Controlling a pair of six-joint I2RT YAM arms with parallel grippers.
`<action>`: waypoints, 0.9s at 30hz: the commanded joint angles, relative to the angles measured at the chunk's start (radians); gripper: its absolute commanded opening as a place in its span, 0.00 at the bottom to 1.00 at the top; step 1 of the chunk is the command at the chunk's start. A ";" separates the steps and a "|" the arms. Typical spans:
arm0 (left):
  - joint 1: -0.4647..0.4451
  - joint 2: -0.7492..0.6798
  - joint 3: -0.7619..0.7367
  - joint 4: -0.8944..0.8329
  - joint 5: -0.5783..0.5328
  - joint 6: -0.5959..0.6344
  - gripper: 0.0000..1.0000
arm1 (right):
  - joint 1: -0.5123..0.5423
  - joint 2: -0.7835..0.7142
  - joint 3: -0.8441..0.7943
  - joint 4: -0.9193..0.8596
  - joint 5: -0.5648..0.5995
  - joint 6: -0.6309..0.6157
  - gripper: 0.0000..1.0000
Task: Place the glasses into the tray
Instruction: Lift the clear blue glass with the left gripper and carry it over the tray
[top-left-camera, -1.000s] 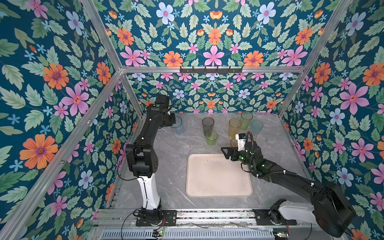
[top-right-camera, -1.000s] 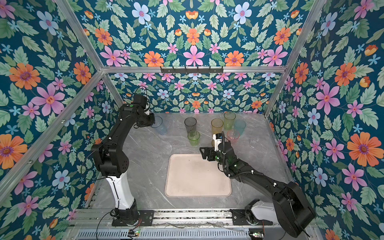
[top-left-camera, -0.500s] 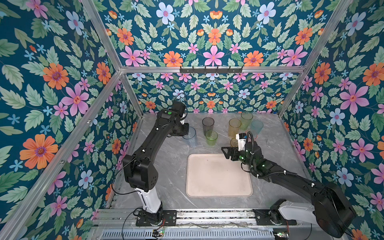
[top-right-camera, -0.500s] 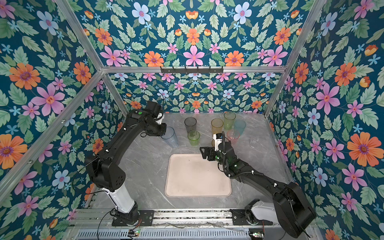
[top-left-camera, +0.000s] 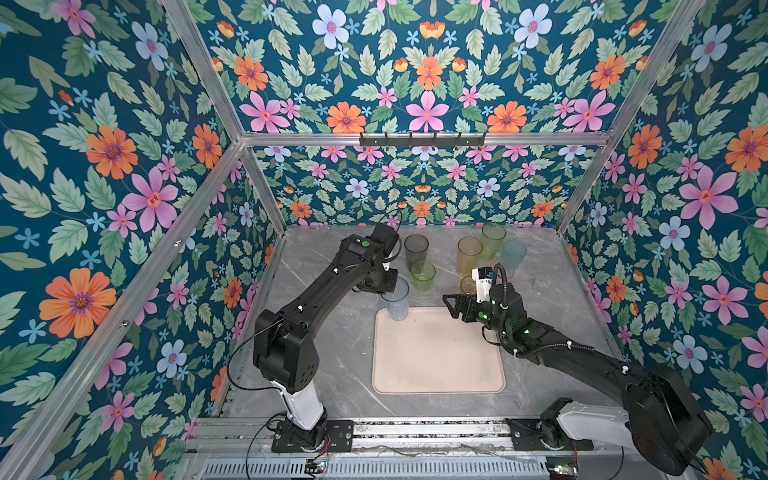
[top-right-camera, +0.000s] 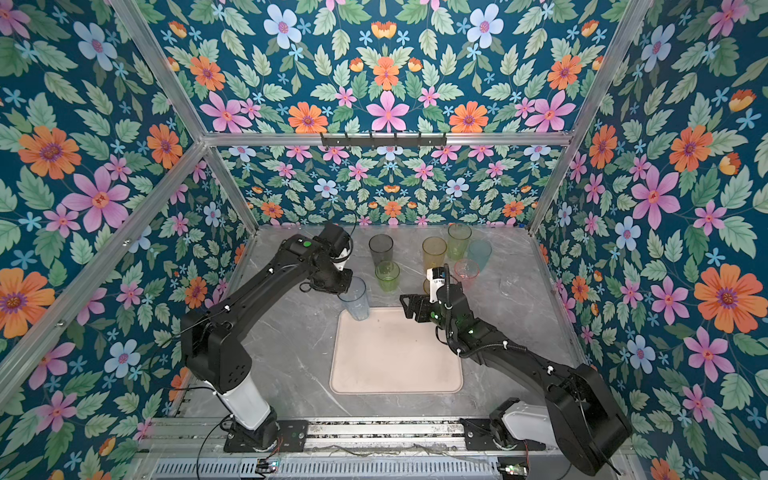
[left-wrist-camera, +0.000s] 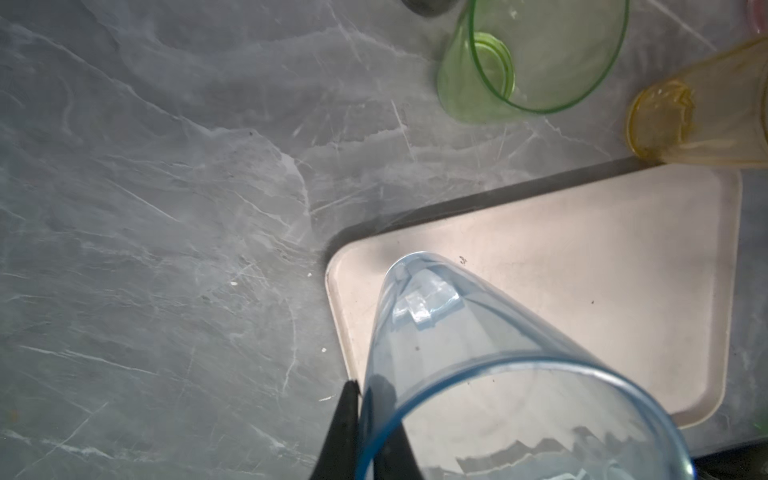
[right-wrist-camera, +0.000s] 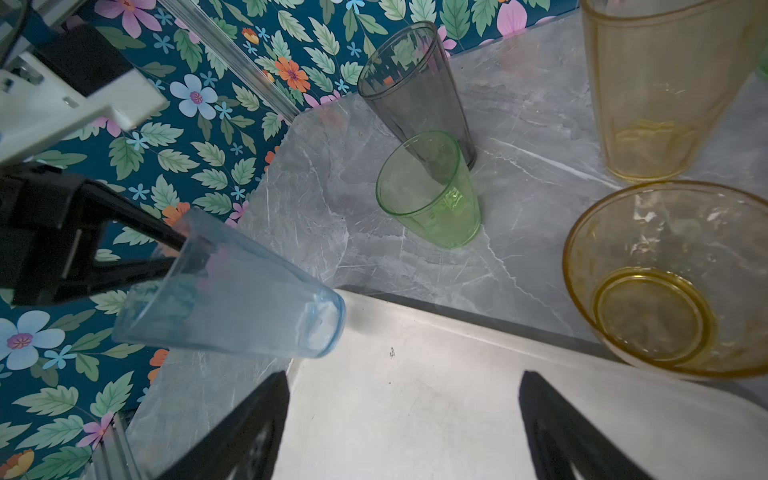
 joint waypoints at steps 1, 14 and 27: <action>-0.018 -0.017 -0.034 0.035 -0.033 -0.034 0.00 | 0.001 0.005 0.007 0.007 -0.001 0.001 0.88; -0.022 -0.037 -0.129 0.078 -0.069 -0.053 0.00 | 0.001 0.006 0.006 0.007 0.000 0.003 0.88; -0.023 -0.031 -0.154 0.075 -0.086 -0.058 0.00 | 0.001 0.013 0.011 0.005 -0.003 0.002 0.88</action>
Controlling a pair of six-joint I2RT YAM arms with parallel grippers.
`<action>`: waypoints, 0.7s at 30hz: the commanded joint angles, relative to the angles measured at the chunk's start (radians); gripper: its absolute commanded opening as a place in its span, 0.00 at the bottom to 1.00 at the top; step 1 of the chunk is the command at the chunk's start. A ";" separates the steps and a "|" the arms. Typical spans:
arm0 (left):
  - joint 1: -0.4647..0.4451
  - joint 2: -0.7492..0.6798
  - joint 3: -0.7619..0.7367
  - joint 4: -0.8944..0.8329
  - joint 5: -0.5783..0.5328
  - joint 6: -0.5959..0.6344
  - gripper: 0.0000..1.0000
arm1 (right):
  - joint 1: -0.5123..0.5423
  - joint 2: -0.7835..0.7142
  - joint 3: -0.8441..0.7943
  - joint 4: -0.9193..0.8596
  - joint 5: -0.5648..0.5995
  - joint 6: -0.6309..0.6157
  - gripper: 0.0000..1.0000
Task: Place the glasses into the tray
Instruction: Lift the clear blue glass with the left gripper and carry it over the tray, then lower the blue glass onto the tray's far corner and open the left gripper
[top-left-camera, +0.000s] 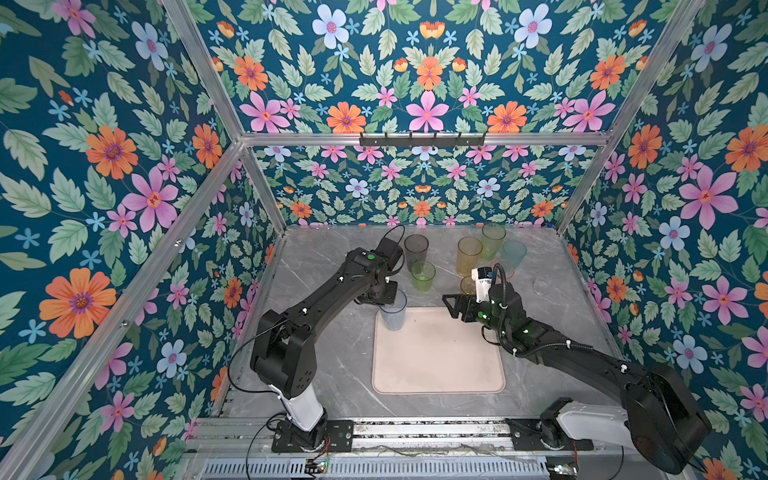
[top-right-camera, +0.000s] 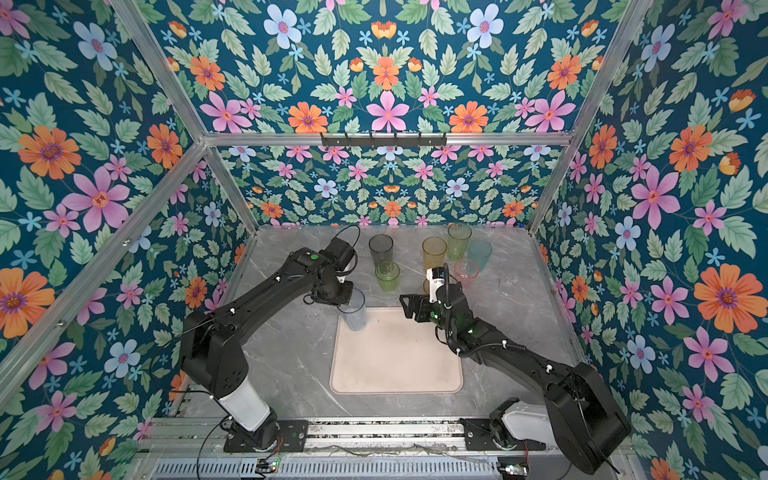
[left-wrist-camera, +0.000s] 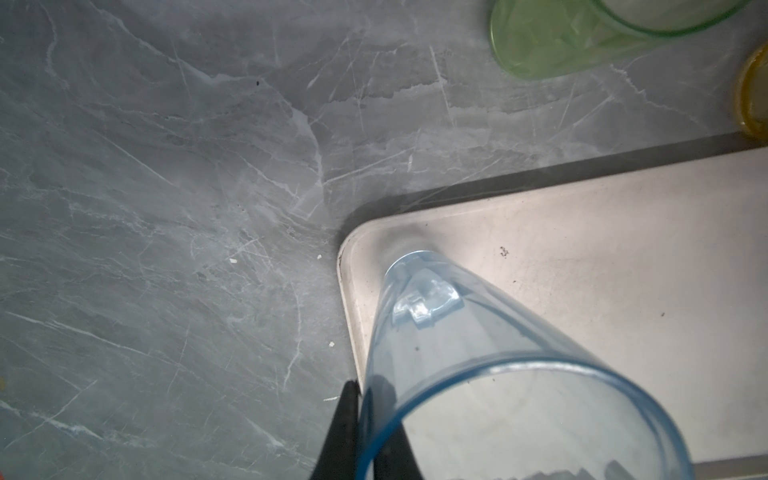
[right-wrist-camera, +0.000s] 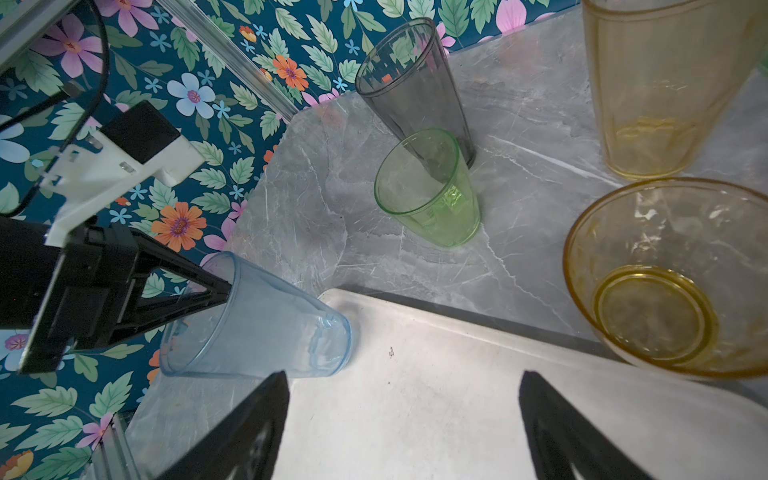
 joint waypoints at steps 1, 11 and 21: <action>-0.001 -0.001 -0.008 0.006 -0.005 -0.005 0.00 | 0.001 0.004 0.011 0.004 -0.004 0.000 0.88; -0.001 -0.003 -0.055 0.053 0.015 -0.010 0.00 | 0.000 0.009 0.016 0.000 -0.004 0.000 0.88; -0.013 0.003 -0.051 0.051 -0.006 0.002 0.31 | 0.000 0.009 0.019 -0.009 0.010 0.002 0.88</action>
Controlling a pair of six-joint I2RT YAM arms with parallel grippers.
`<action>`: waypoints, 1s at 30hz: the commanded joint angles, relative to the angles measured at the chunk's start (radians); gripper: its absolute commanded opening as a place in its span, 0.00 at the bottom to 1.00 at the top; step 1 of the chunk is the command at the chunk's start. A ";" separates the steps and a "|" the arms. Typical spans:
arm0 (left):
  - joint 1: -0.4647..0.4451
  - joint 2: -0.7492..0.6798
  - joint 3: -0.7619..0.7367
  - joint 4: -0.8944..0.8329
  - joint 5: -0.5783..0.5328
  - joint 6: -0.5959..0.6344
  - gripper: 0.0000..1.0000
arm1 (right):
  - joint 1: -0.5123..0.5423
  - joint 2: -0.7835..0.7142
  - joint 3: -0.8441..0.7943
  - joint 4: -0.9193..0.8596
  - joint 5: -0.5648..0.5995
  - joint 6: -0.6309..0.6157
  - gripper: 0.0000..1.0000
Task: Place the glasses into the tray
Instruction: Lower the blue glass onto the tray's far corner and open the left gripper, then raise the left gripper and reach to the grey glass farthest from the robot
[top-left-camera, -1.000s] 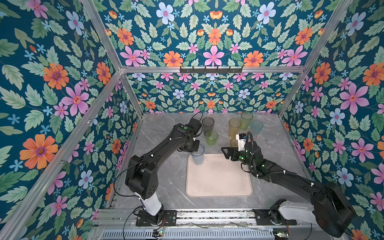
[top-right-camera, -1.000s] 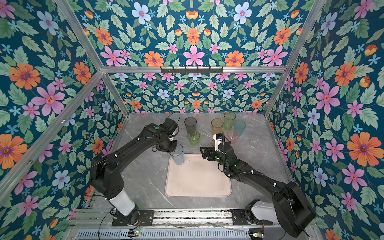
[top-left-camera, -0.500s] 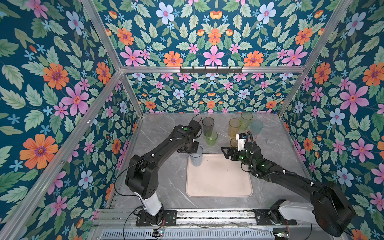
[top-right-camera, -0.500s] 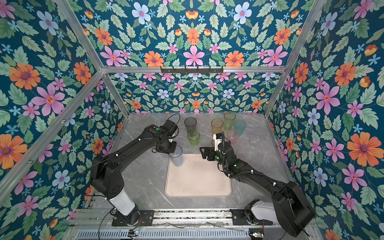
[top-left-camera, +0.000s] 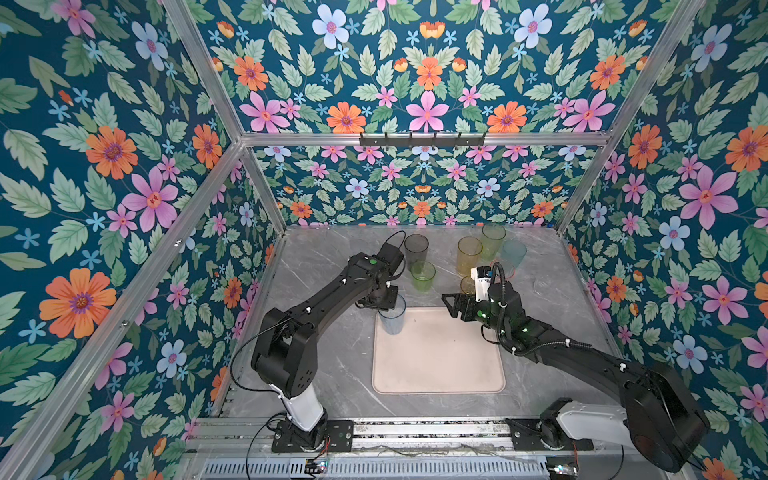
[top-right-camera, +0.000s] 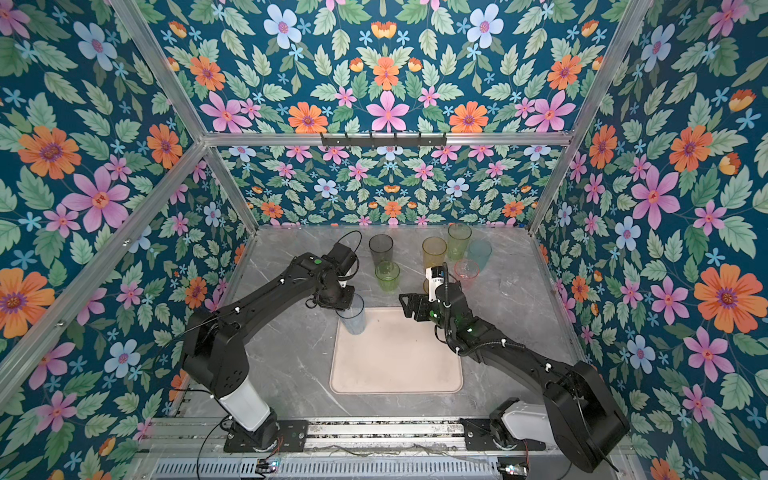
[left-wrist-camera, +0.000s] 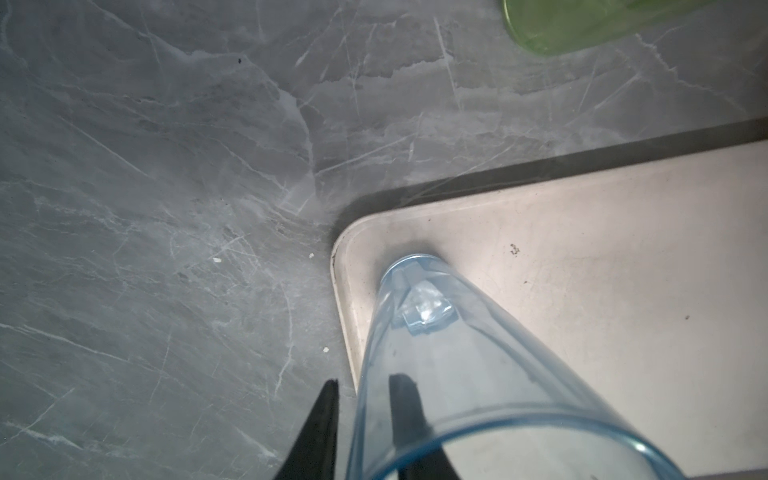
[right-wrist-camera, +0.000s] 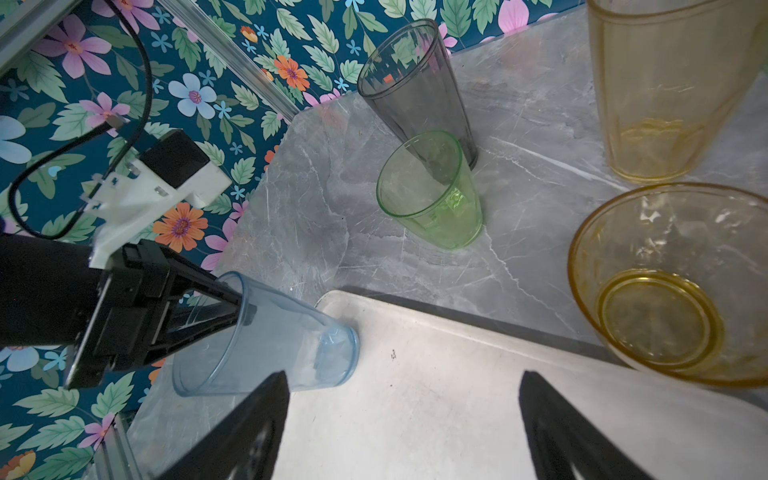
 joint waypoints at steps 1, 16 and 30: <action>-0.003 -0.003 0.006 0.000 -0.010 0.005 0.32 | 0.000 -0.001 0.007 -0.007 0.010 0.002 0.88; -0.003 -0.001 0.093 -0.049 -0.026 0.018 0.46 | 0.000 0.000 0.009 -0.012 0.017 0.008 0.88; 0.000 -0.018 0.269 -0.100 -0.073 0.029 0.57 | 0.001 -0.015 -0.008 -0.002 0.023 0.011 0.88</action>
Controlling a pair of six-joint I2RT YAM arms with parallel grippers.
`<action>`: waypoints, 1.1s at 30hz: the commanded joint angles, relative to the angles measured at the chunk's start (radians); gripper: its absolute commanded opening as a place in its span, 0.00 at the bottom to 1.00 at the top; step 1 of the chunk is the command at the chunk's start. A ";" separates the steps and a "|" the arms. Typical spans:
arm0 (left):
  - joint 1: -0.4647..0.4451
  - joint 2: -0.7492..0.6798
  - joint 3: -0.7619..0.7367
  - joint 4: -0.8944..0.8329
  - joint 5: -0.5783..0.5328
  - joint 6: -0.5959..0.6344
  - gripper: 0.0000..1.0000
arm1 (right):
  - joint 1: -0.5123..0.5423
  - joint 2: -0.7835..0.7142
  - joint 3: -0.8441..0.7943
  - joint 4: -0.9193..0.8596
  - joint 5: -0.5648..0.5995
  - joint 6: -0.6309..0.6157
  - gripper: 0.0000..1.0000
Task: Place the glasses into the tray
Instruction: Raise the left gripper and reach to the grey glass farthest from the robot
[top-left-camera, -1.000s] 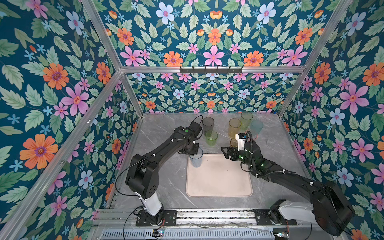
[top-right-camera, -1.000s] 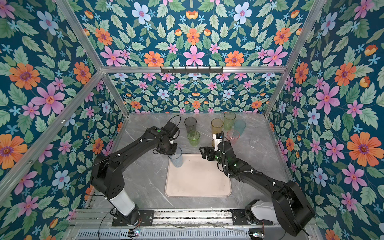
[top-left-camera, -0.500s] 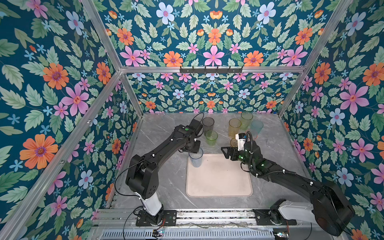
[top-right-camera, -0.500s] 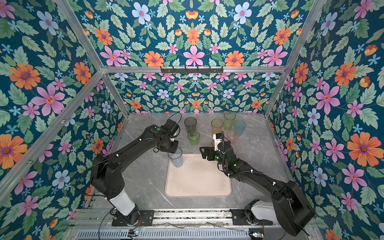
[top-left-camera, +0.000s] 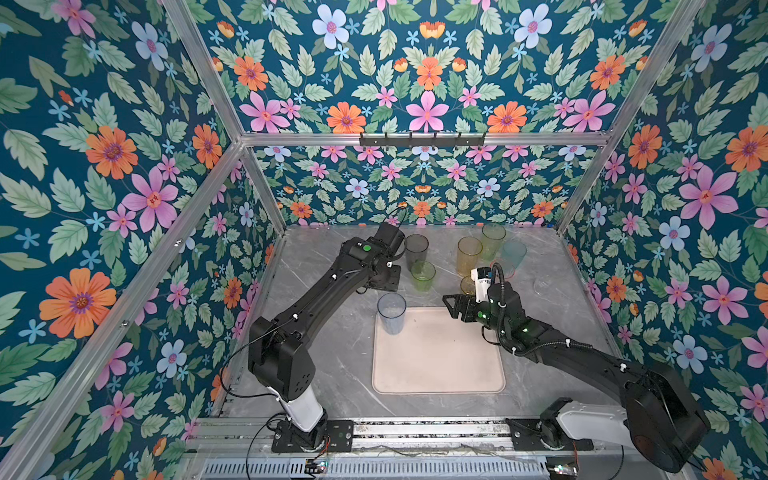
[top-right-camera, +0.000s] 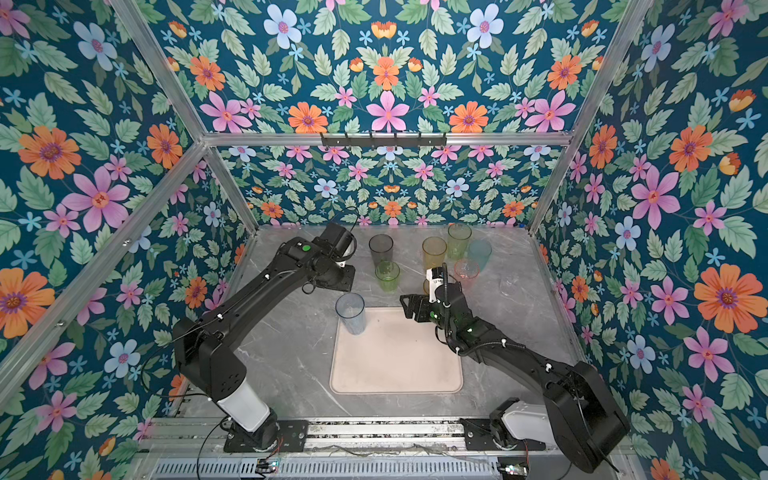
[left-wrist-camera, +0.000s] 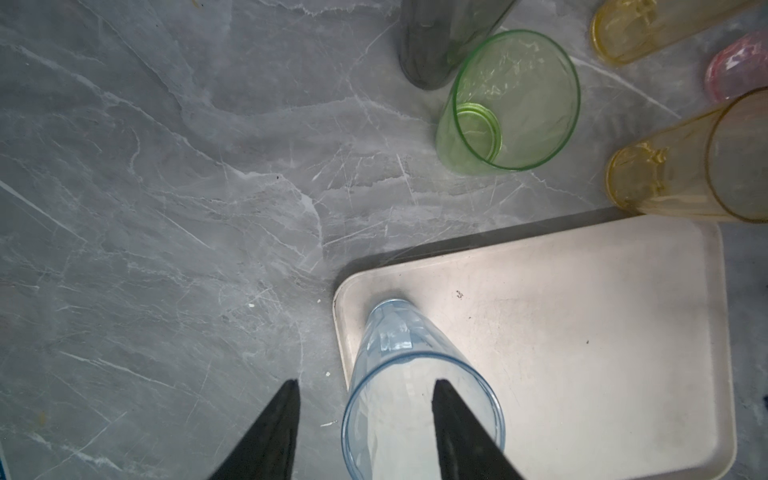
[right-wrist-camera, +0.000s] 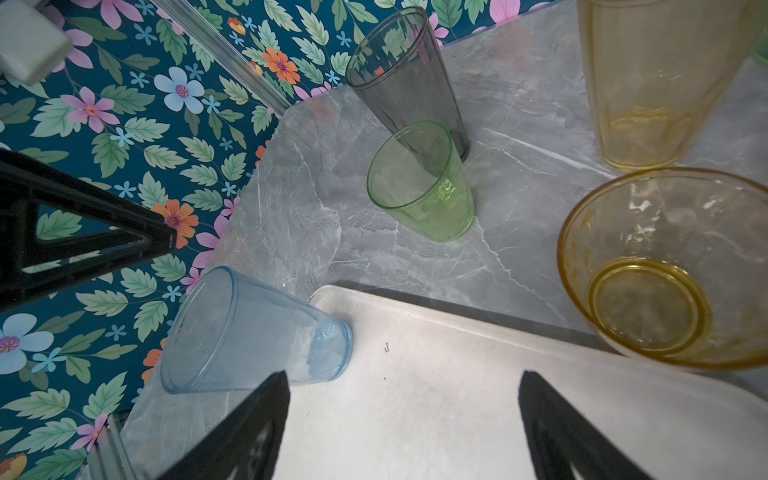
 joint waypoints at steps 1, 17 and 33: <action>0.003 0.007 0.047 -0.023 -0.032 0.005 0.58 | 0.001 -0.010 -0.005 0.025 0.012 0.009 0.88; 0.073 0.157 0.313 0.109 -0.097 -0.005 0.65 | 0.001 -0.016 -0.011 0.028 0.017 0.010 0.88; 0.110 0.349 0.498 0.168 -0.062 0.015 0.68 | 0.001 -0.025 -0.023 0.040 0.011 0.010 0.88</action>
